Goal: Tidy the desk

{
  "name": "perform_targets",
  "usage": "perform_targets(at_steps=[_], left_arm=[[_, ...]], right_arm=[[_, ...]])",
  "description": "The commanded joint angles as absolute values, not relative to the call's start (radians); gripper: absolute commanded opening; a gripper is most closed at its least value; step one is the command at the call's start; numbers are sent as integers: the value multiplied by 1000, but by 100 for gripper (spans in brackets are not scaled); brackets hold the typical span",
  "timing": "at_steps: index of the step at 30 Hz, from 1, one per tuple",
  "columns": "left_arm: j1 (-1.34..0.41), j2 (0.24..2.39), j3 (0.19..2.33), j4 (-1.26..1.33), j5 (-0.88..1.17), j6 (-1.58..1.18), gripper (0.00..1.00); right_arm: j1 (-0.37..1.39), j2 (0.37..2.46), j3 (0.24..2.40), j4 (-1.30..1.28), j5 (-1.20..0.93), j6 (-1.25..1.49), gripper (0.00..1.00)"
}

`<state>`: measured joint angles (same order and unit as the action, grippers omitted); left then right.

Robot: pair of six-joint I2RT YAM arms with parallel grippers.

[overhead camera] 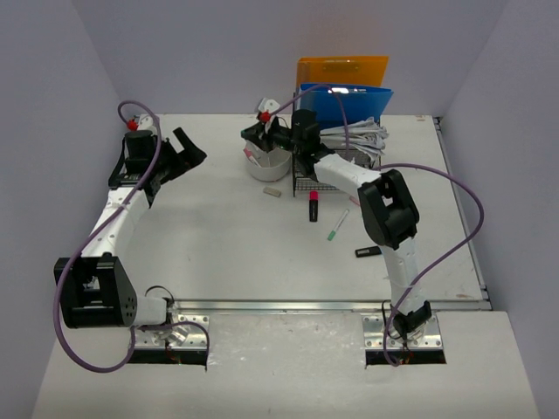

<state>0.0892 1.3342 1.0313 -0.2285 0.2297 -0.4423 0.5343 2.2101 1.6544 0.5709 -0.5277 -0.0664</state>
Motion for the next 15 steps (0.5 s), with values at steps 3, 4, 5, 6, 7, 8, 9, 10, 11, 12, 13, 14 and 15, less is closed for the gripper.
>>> perform_targets(at_steps=[3, 4, 5, 6, 7, 8, 9, 10, 11, 12, 13, 14, 15], left_arm=[[109, 1310, 1026, -183, 253, -439, 100], [109, 1310, 1026, -183, 253, -439, 100], [109, 1310, 1026, -183, 254, -440, 100], [110, 1309, 1028, -184, 255, -439, 100], [110, 1308, 1029, -186, 256, -438, 100], [110, 1308, 1030, -186, 256, -437, 100], [110, 1307, 1032, -188, 256, -437, 100], [110, 1306, 1035, -189, 257, -437, 100], [110, 1305, 1037, -190, 258, -437, 100], [110, 1304, 1039, -192, 258, -437, 100], [110, 1299, 1041, -193, 261, -435, 100], [110, 1297, 1042, -194, 263, -430, 100], [111, 1289, 1041, -195, 267, -416, 100]], right_arm=[[534, 2217, 1623, 643, -563, -123, 26], [534, 2217, 1619, 639, -566, -124, 34], [534, 2215, 1614, 635, -567, -128, 44], [534, 2208, 1602, 630, -570, -138, 57], [534, 2199, 1591, 625, -572, -146, 68], [534, 2184, 1584, 618, -575, -148, 71], [534, 2156, 1572, 602, -580, -158, 74], [534, 2132, 1561, 580, -586, -167, 77], [534, 2111, 1554, 550, -596, -176, 77], [534, 2058, 1553, 514, -626, -190, 77], [533, 2010, 1557, 434, -664, -247, 74], [531, 1972, 1564, 354, -703, -297, 69], [528, 1938, 1581, 269, -746, -355, 64]])
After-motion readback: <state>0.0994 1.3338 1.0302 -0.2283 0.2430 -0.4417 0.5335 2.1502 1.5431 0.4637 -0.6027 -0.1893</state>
